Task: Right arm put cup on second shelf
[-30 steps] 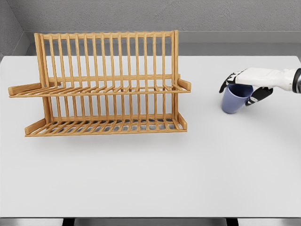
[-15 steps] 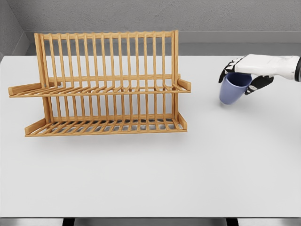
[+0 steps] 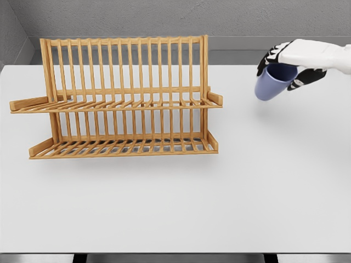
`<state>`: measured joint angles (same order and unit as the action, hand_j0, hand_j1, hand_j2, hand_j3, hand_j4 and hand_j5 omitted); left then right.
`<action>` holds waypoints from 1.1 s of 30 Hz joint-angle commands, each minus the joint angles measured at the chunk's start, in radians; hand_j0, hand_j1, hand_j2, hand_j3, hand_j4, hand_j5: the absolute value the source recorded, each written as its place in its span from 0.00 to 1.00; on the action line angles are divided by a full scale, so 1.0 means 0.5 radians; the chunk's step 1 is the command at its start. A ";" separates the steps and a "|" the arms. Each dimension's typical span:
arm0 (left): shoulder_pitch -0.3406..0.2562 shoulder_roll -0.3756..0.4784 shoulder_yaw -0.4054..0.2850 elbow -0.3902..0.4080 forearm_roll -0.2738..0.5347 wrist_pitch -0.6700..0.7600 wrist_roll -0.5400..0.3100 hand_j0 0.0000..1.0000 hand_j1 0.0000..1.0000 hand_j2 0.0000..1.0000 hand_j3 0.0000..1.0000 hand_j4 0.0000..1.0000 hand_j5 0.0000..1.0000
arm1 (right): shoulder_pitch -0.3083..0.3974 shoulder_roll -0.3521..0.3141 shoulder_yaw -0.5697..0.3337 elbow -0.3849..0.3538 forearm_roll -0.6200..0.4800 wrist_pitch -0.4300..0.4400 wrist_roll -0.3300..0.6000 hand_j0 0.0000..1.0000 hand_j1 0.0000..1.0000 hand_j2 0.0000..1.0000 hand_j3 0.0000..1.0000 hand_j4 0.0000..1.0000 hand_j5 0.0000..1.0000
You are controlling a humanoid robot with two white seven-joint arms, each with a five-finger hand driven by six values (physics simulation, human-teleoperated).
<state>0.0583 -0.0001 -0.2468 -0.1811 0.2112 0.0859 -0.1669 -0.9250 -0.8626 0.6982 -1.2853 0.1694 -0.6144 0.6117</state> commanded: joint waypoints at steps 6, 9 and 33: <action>0.000 0.000 0.000 0.000 0.001 0.000 -0.001 1.00 1.00 1.00 1.00 1.00 1.00 | -0.006 -0.002 -0.086 -0.169 -0.014 0.007 -0.002 0.64 0.64 0.64 0.64 0.64 0.64; 0.000 0.000 0.000 0.000 0.001 0.000 -0.001 1.00 1.00 1.00 1.00 1.00 1.00 | -0.022 0.001 -0.086 -0.240 -0.014 0.007 -0.002 0.64 0.64 0.64 0.64 0.64 0.64; 0.000 0.000 0.000 0.000 0.001 0.000 -0.001 1.00 1.00 1.00 1.00 1.00 1.00 | -0.052 0.111 -0.083 -0.712 -0.008 0.007 -0.002 0.64 0.64 0.64 0.64 0.64 0.64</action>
<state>0.0583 0.0000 -0.2468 -0.1811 0.2112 0.0859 -0.1669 -0.9526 -0.8133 0.6535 -1.6356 0.1706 -0.6142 0.6119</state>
